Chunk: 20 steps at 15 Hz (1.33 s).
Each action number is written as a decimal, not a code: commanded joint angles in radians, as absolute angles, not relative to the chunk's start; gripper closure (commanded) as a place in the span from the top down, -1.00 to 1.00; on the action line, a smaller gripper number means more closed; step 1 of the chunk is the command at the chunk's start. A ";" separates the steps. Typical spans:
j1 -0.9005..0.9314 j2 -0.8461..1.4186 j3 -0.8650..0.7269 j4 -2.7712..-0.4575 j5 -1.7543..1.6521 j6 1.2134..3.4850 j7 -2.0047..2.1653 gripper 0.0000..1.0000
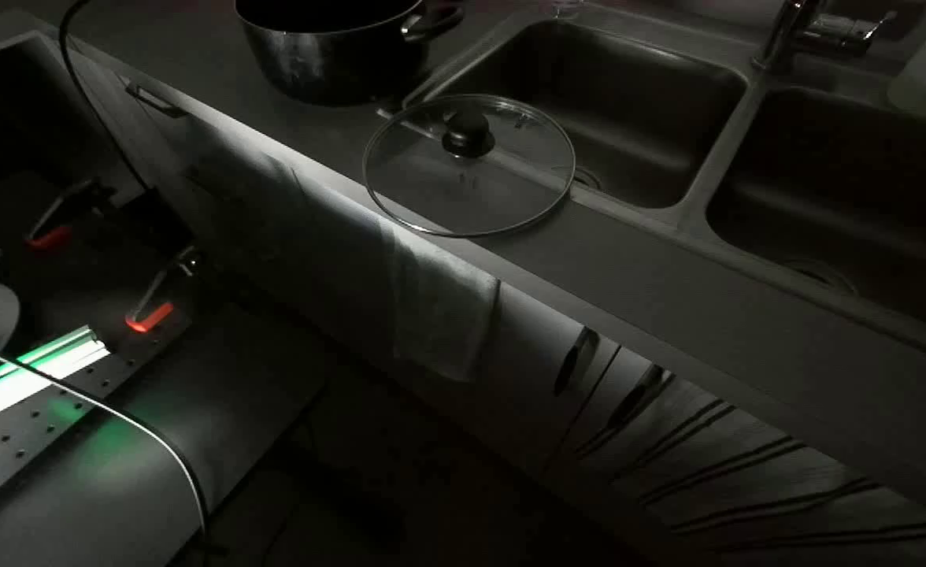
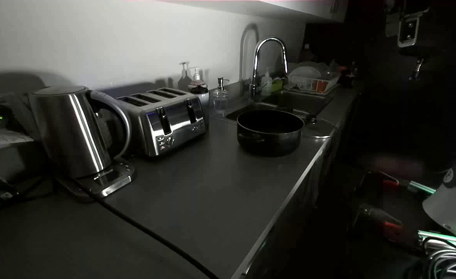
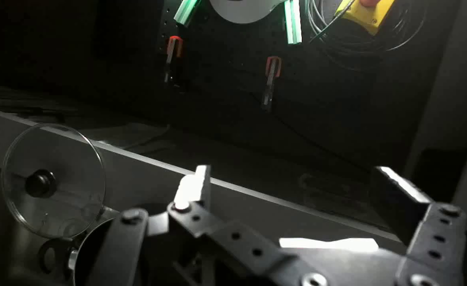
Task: Put the glass lid on the black pot.
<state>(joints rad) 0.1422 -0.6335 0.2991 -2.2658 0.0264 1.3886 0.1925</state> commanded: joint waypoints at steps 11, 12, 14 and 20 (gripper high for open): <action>0.153 -0.641 0.253 -2.281 0.007 1.402 0.161 1.00; 0.149 -0.645 0.236 -2.287 0.003 1.408 0.145 1.00; 0.143 -0.650 0.194 -2.300 -0.003 1.416 0.101 1.00; 0.095 -0.635 0.038 -2.334 -0.023 1.472 -0.046 1.00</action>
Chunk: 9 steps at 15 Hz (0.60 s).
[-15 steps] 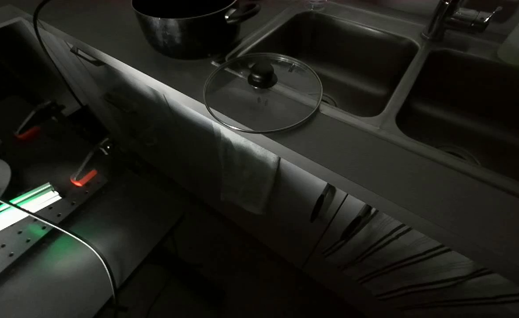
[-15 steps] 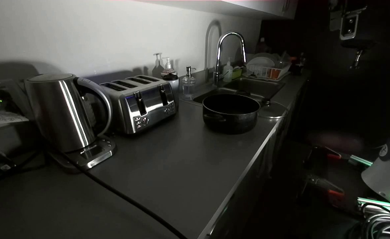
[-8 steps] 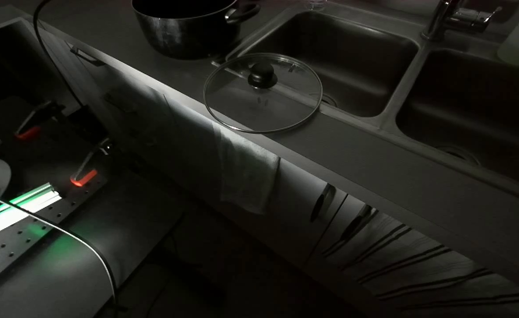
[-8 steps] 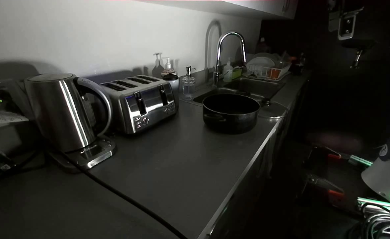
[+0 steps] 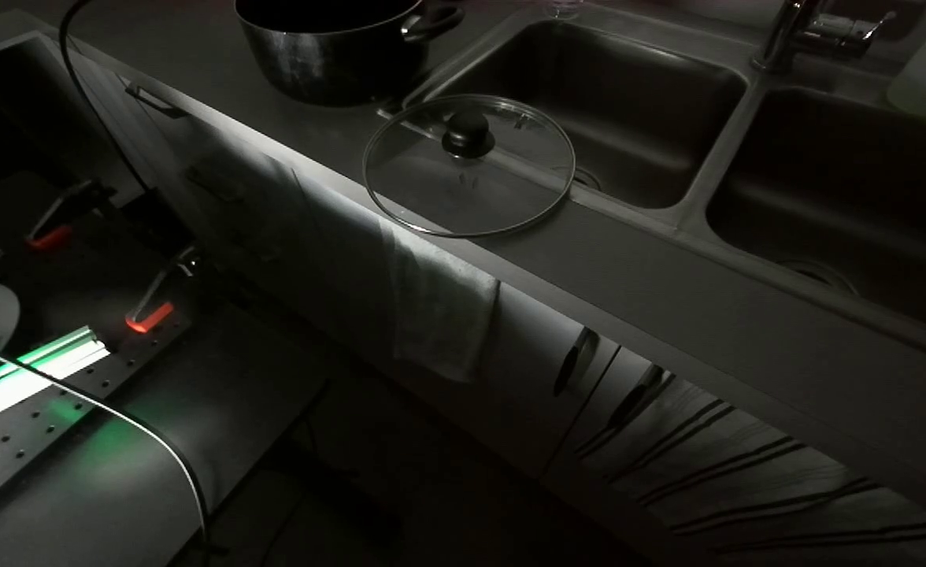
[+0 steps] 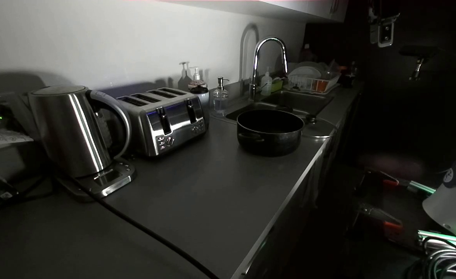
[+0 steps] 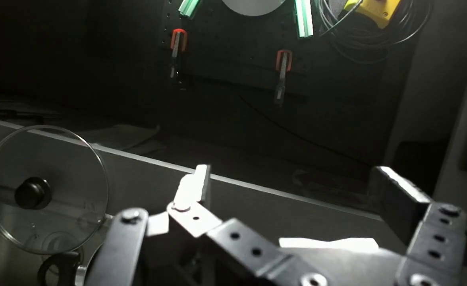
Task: Put the glass lid on the black pot.
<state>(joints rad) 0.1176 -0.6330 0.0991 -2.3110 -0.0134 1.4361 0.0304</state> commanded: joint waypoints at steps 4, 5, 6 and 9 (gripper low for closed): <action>0.041 -0.609 -0.053 -2.352 -0.022 1.536 -0.116 1.00; 0.028 -0.599 -0.070 -2.354 -0.023 1.554 -0.128 1.00; 0.011 -0.583 -0.091 -2.357 -0.023 1.582 -0.138 1.00; -0.033 -0.530 -0.137 -2.356 -0.024 1.662 -0.160 1.00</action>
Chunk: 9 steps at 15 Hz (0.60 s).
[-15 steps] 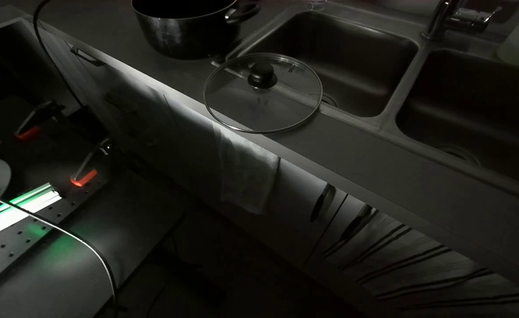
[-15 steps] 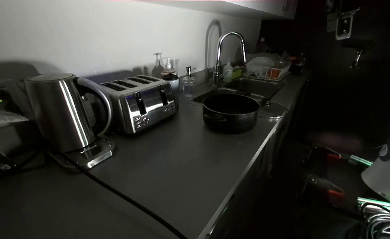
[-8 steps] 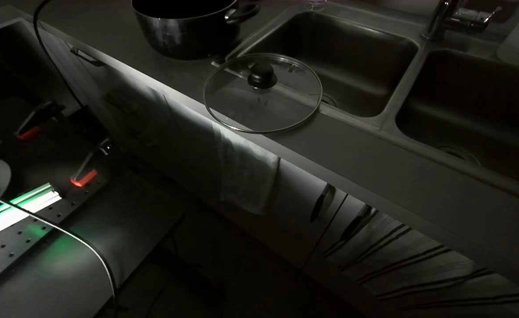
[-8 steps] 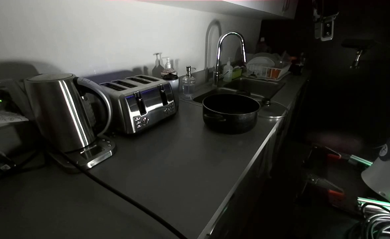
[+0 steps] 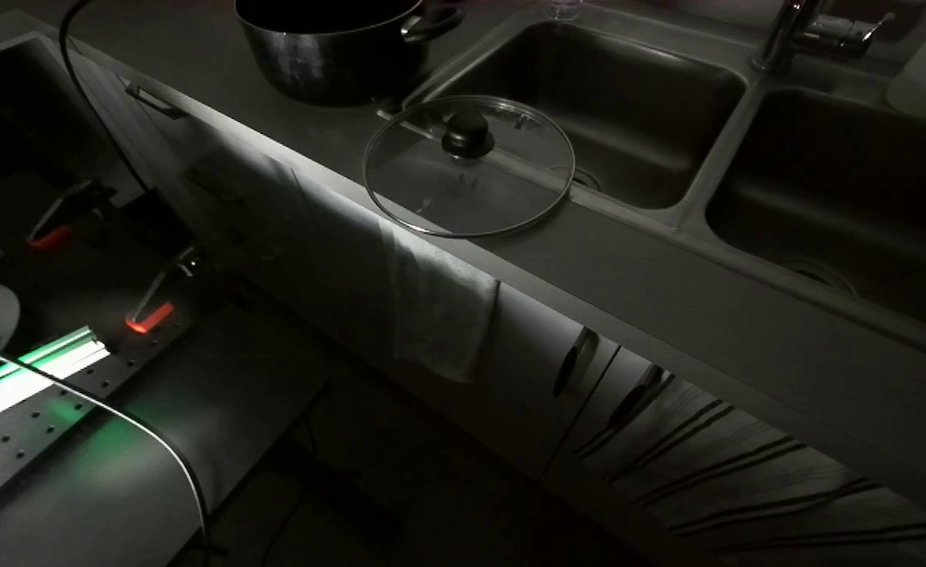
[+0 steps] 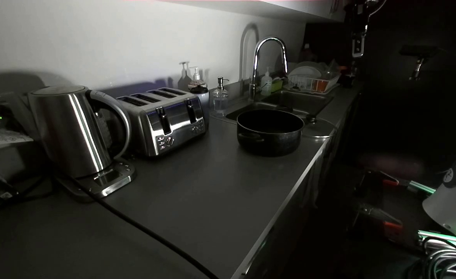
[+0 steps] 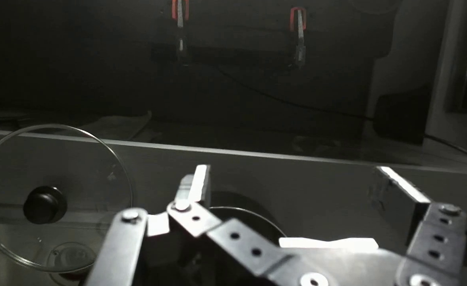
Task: Put the glass lid on the black pot.
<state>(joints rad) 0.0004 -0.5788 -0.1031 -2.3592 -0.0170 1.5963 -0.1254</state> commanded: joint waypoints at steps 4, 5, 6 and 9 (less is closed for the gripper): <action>-0.092 -0.427 -0.183 -2.338 -0.030 1.778 -0.162 1.00; -0.107 -0.396 -0.195 -2.329 -0.032 1.807 -0.160 1.00; -0.119 -0.373 -0.202 -2.322 -0.031 1.832 -0.156 1.00; -0.153 -0.305 -0.225 -2.295 -0.026 1.885 -0.151 1.00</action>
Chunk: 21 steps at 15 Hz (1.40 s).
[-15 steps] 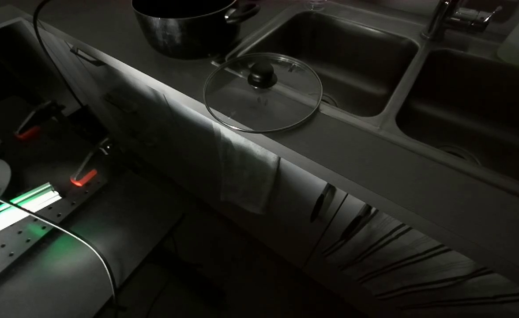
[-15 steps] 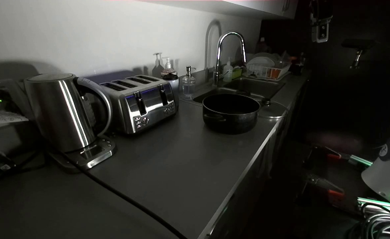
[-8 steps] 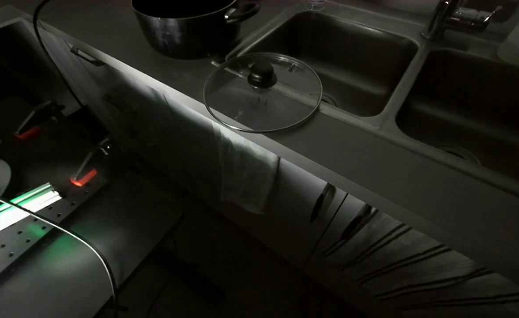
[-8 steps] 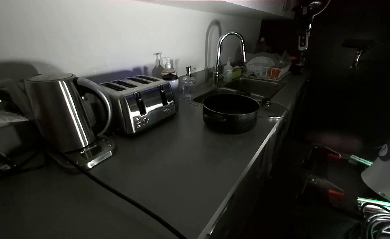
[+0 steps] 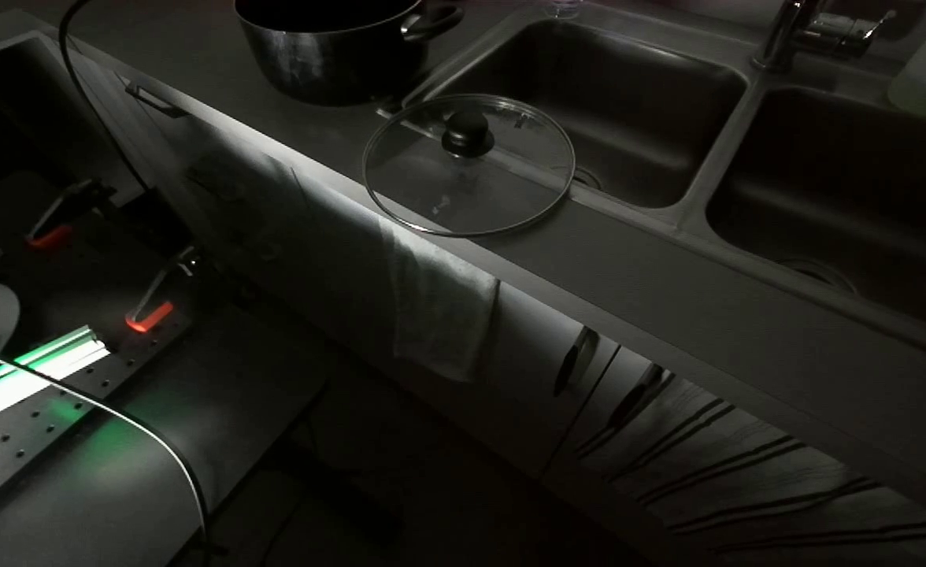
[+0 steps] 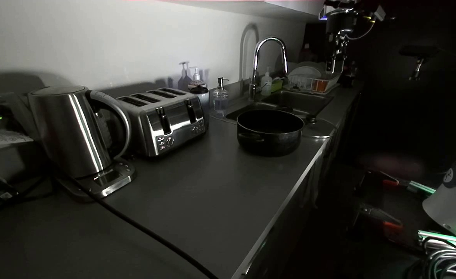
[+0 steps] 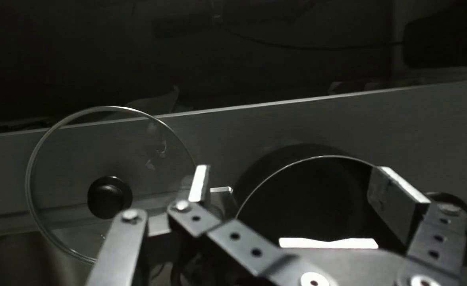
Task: Put the glass lid on the black pot.
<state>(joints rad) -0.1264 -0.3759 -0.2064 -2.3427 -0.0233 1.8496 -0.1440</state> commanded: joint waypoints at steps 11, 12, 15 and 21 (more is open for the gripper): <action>-0.240 -0.113 -0.290 -2.193 0.020 2.012 -0.138 1.00; -0.246 -0.098 -0.295 -2.188 0.027 2.024 -0.141 1.00; -0.262 -0.054 -0.303 -2.180 0.042 2.070 -0.134 1.00; -0.292 0.037 -0.311 -2.173 0.060 2.186 -0.126 1.00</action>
<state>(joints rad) -0.2792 -0.0167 -0.3059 -2.2045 0.0267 2.1488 -0.1344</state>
